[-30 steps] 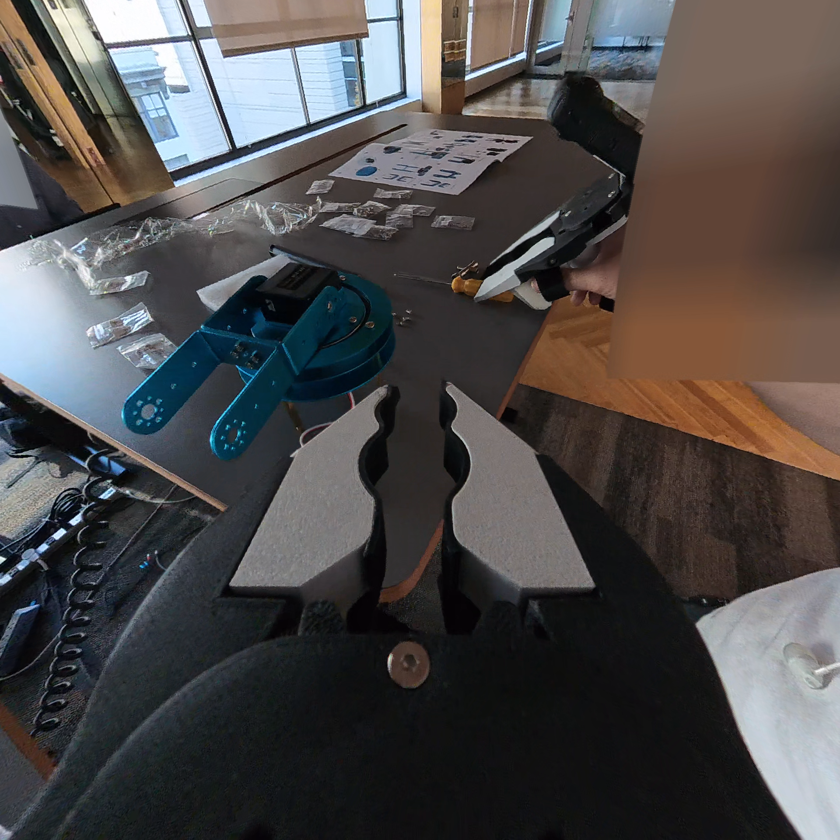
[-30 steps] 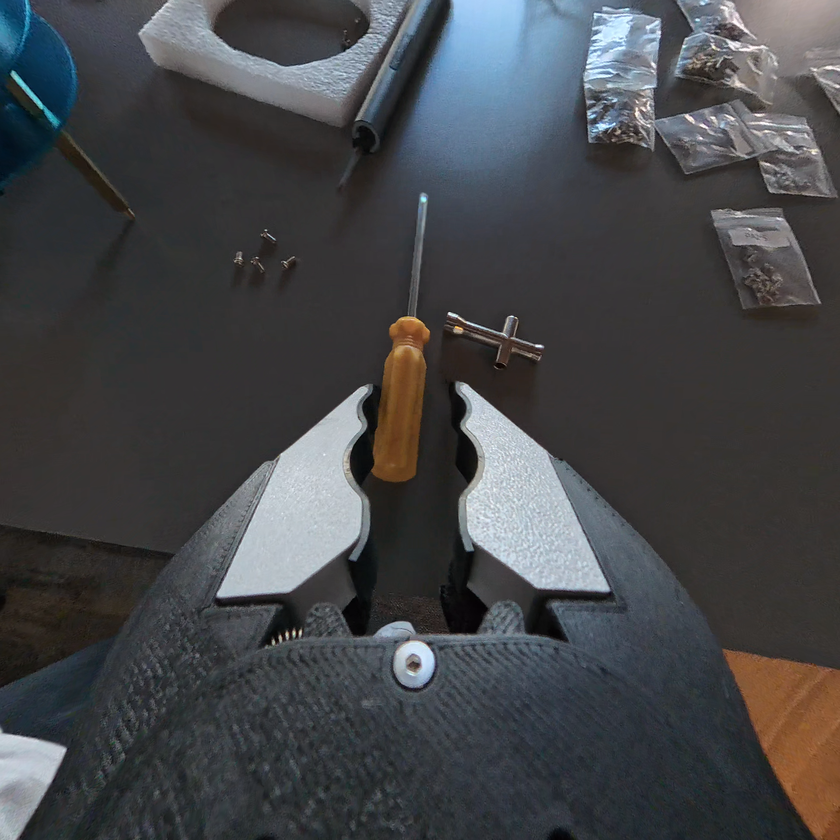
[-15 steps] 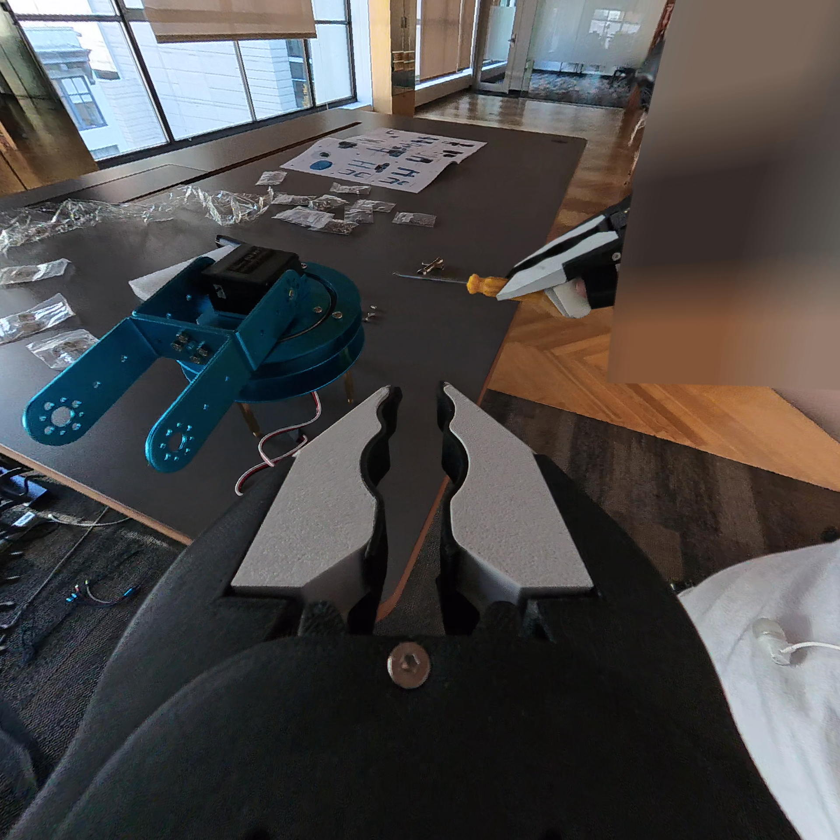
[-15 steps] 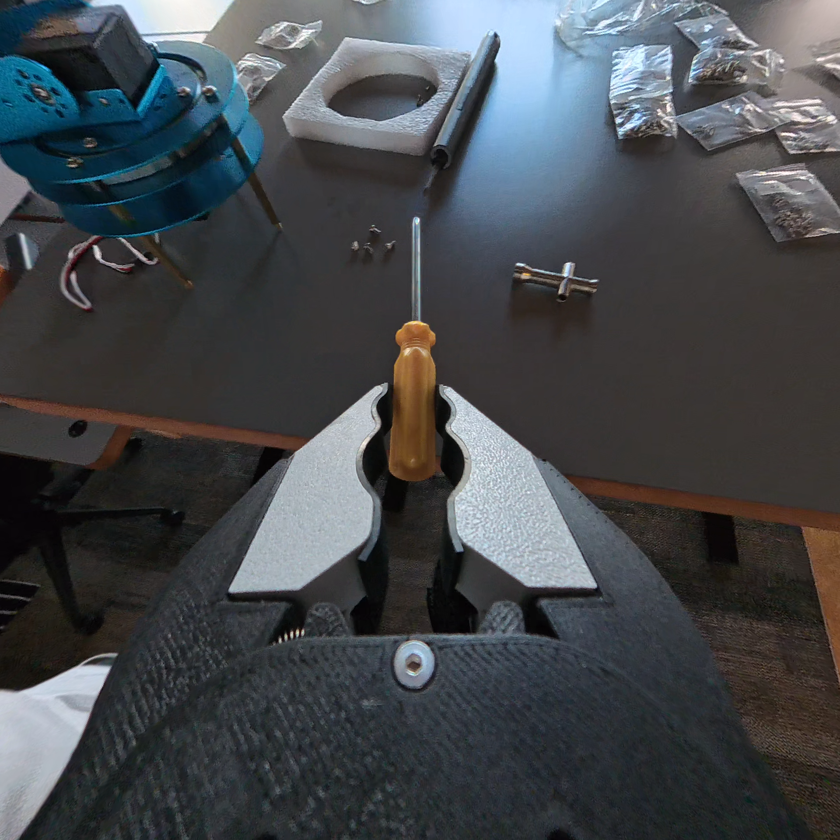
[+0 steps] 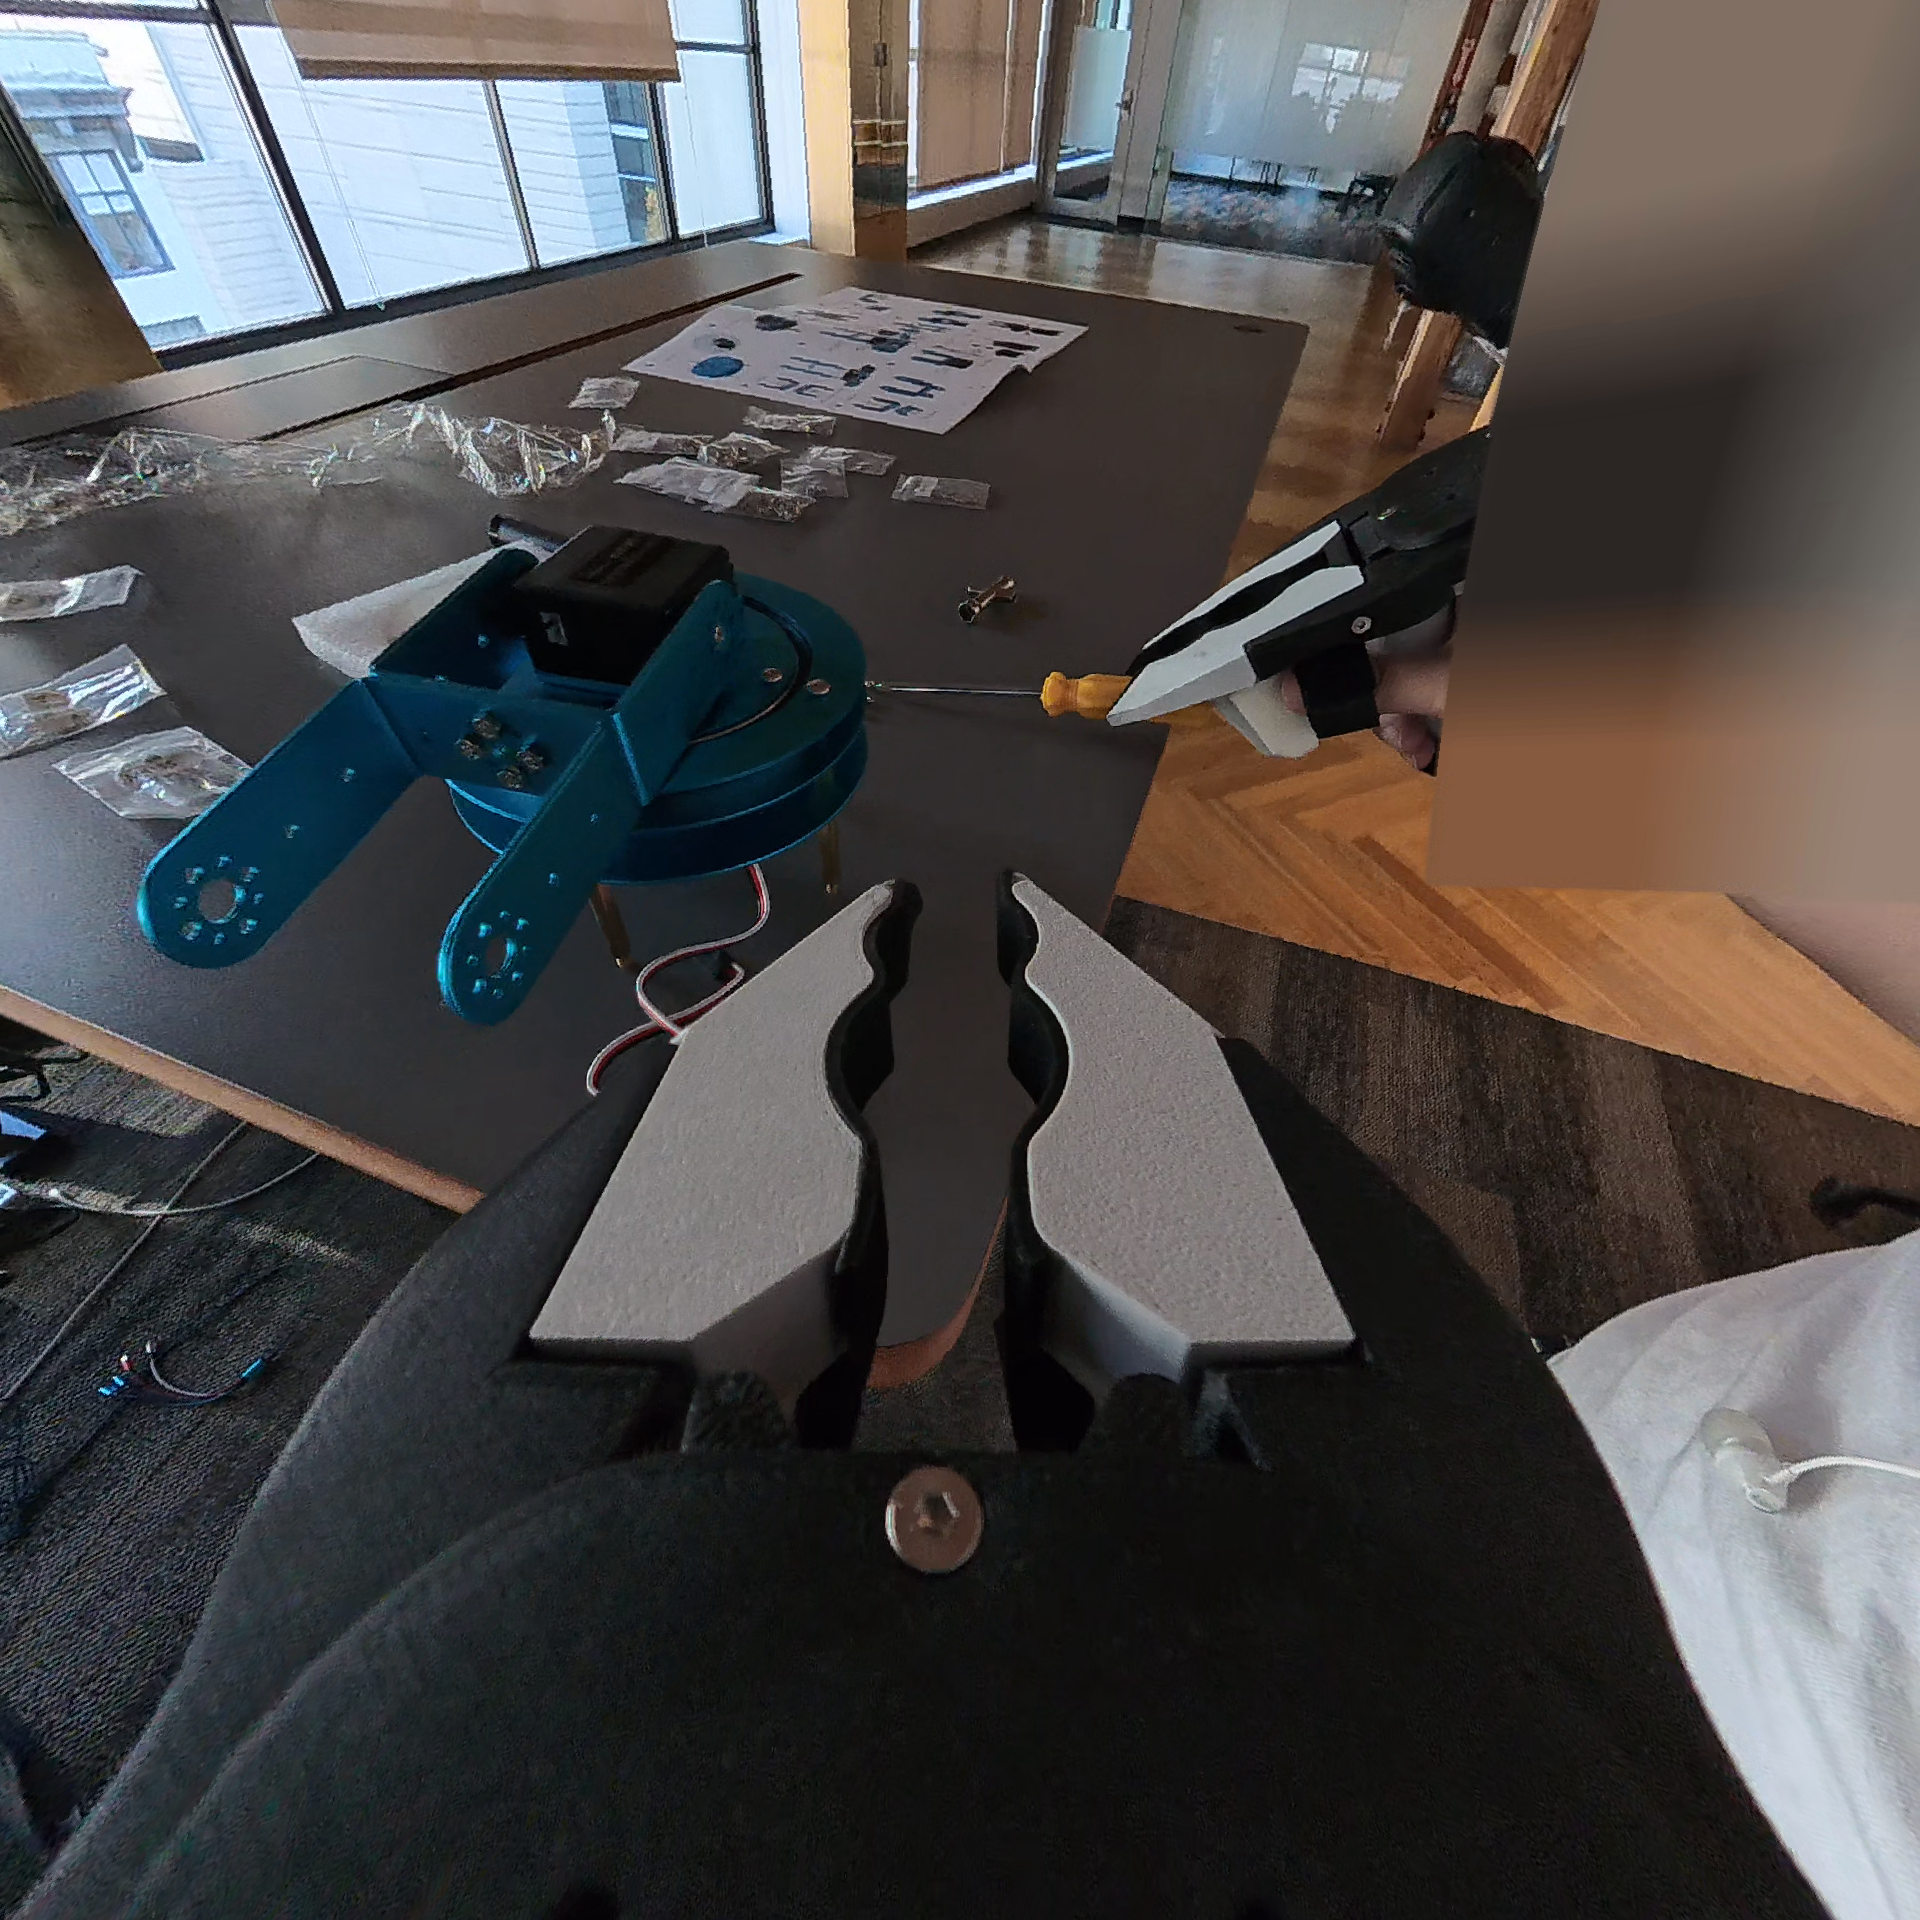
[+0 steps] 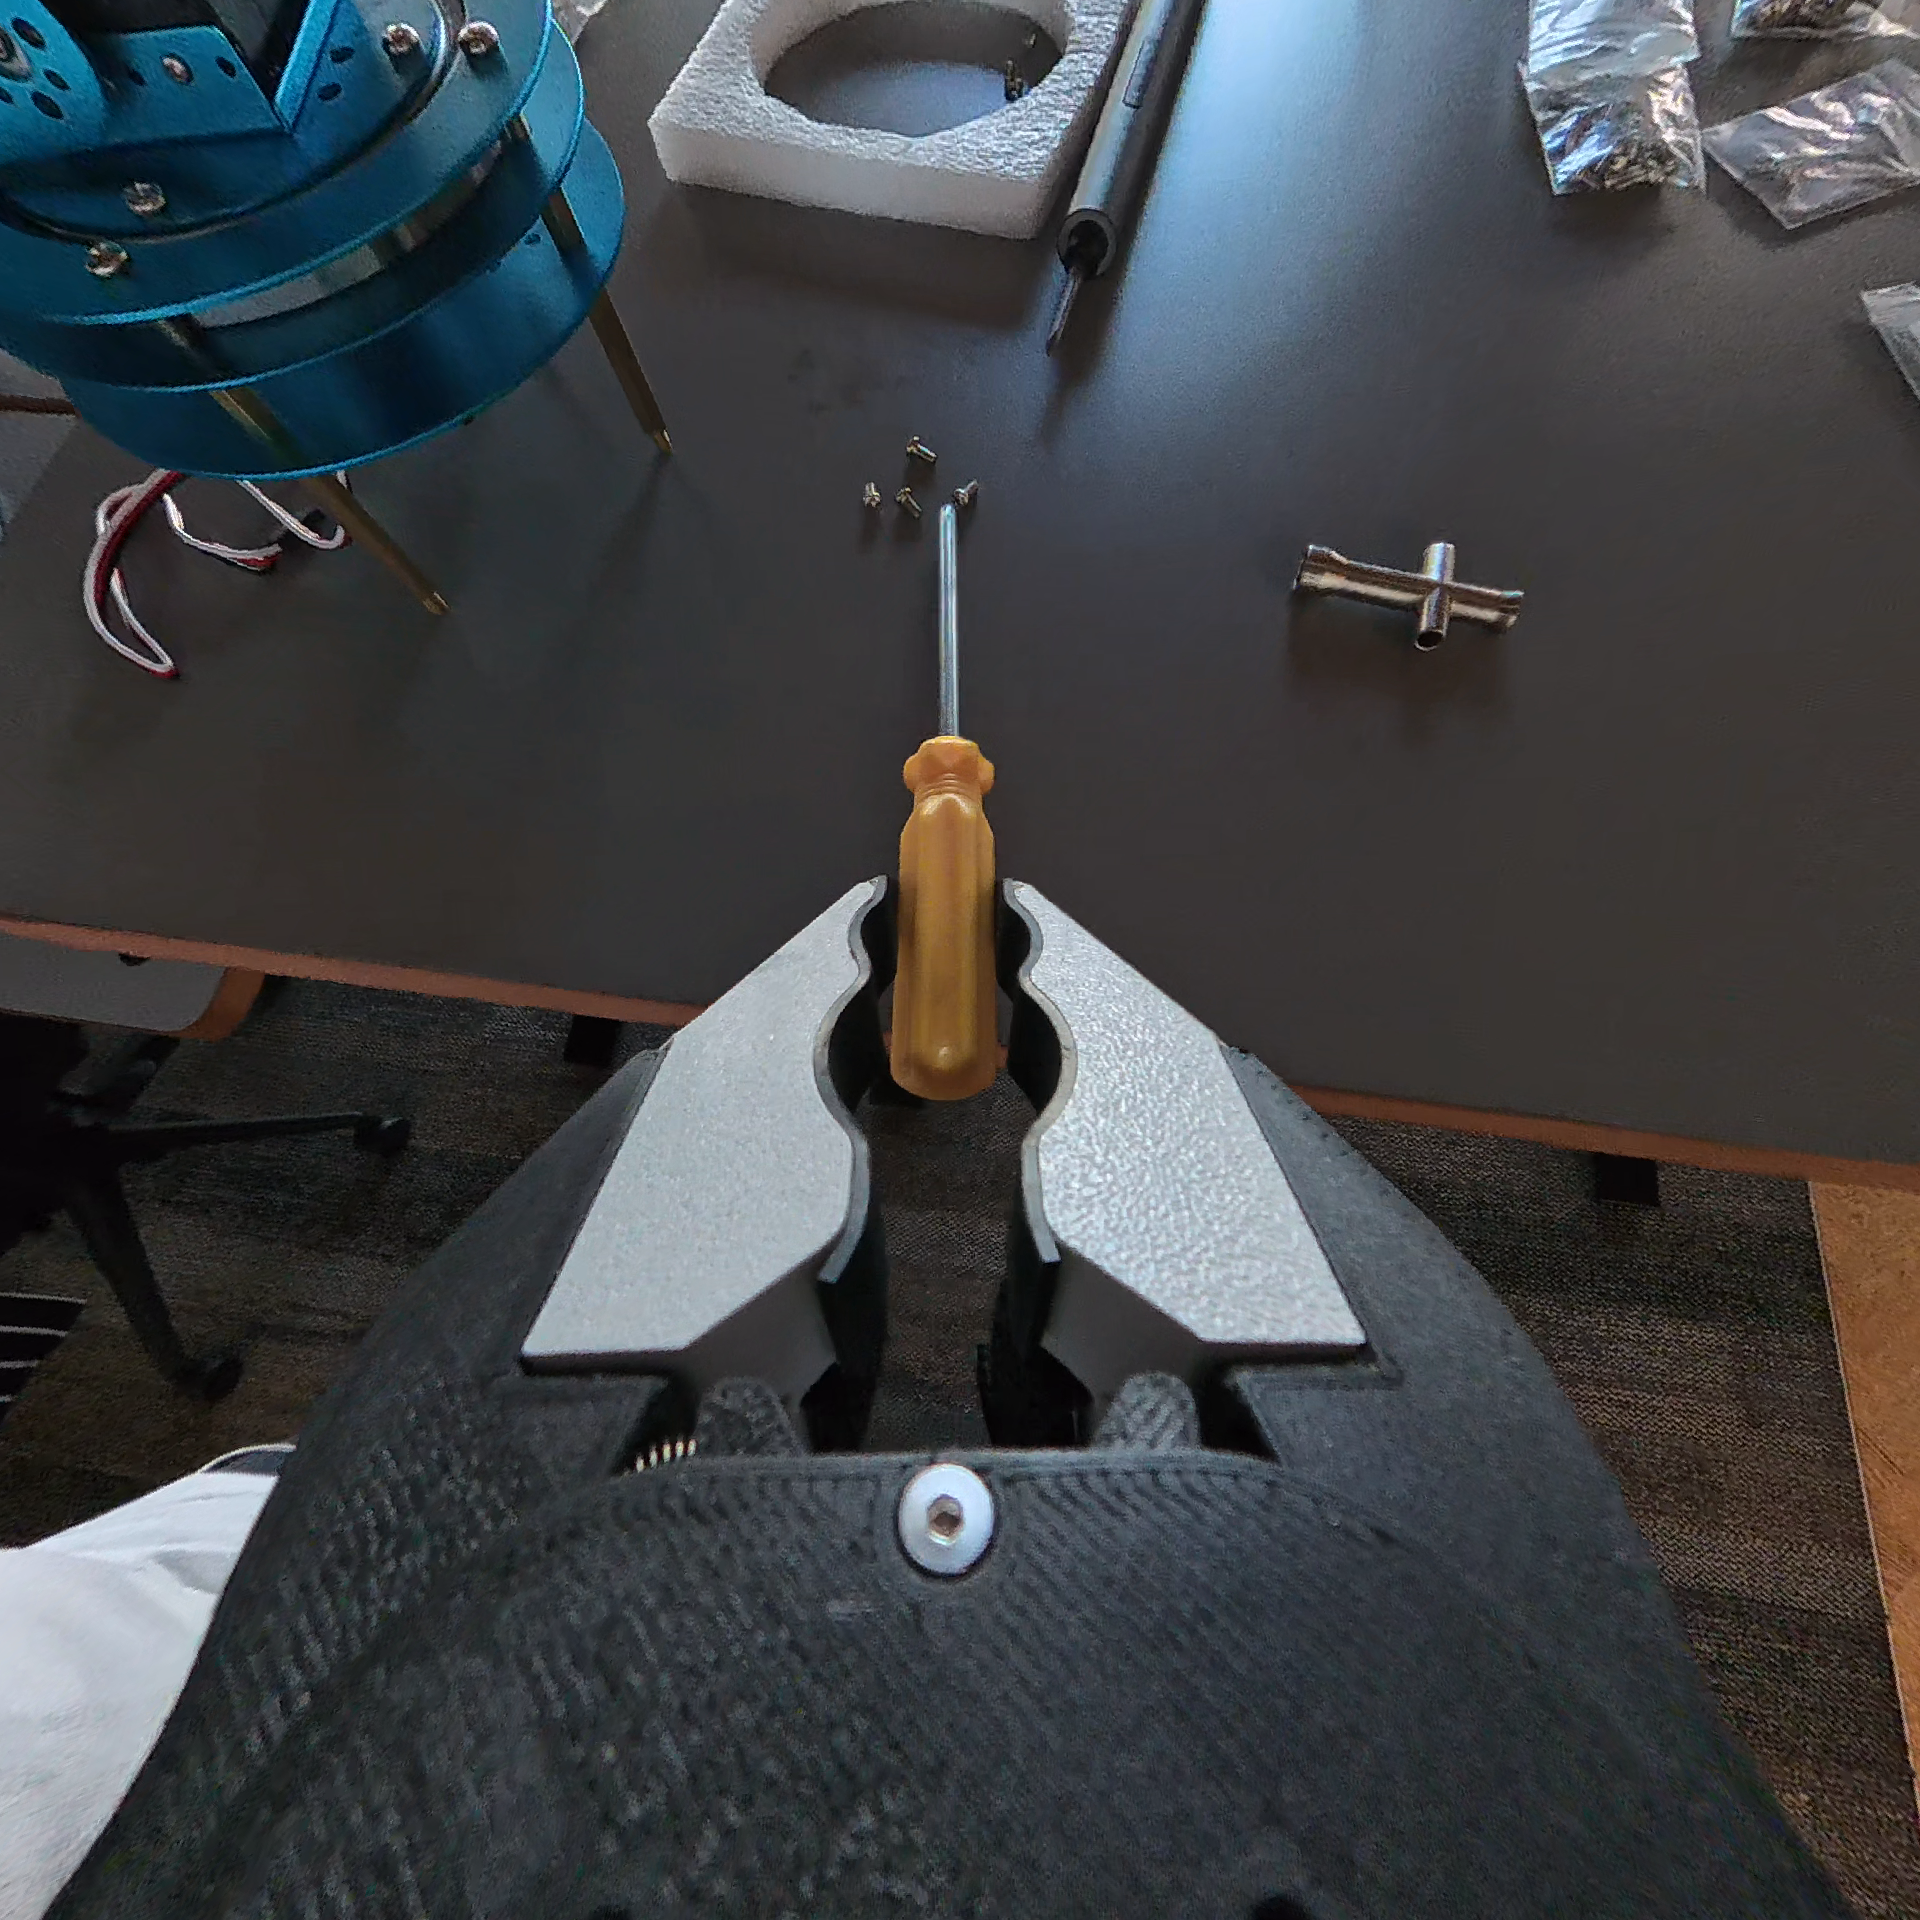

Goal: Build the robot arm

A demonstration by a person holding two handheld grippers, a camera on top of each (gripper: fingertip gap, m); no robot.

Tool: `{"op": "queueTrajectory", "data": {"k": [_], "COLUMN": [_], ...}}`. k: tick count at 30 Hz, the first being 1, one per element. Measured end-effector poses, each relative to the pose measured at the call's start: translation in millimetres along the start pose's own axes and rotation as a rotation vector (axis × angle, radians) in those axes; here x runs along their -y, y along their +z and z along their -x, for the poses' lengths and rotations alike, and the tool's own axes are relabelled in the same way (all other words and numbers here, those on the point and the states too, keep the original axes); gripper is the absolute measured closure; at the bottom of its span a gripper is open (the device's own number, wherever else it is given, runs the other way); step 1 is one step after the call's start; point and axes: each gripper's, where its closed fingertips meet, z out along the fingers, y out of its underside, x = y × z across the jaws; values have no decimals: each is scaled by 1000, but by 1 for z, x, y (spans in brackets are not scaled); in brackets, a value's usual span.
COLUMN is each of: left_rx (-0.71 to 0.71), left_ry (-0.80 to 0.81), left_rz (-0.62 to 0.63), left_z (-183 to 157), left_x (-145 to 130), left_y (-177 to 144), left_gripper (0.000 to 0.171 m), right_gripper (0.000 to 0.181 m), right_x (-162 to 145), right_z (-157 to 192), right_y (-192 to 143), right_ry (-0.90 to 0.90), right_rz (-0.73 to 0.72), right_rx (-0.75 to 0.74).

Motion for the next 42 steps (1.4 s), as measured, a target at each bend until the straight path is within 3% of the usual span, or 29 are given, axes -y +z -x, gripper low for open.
{"op": "queueTrajectory", "data": {"k": [10,21,26,31,37,42], "left_rx": [4,-86,-122,-9,19,-55], "left_ry": [-21,-183,-252,-139,-42,-232], "left_rz": [-3,-19,-60,-101,-173,-287], "left_z": [1,-15,-20,-8,-10,-9], "left_x": [-2,-4,-5,-15,-1,14], "left_y": [0,30,45,59,64,53], "left_gripper": [157,152,151,150,146,148], "right_gripper": [164,164,164,165,164,165], "right_x": [1,4,14,22,25,27], "right_z": [-7,-8,13,42,73,93], "right_y": [1,-24,-39,-63,-75,-77], "right_ry": [-28,-83,-38,10,70,105], "right_rz": [19,-19,-45,-38,17,46], "right_rx": [-18,66,272,532,823,972]}}
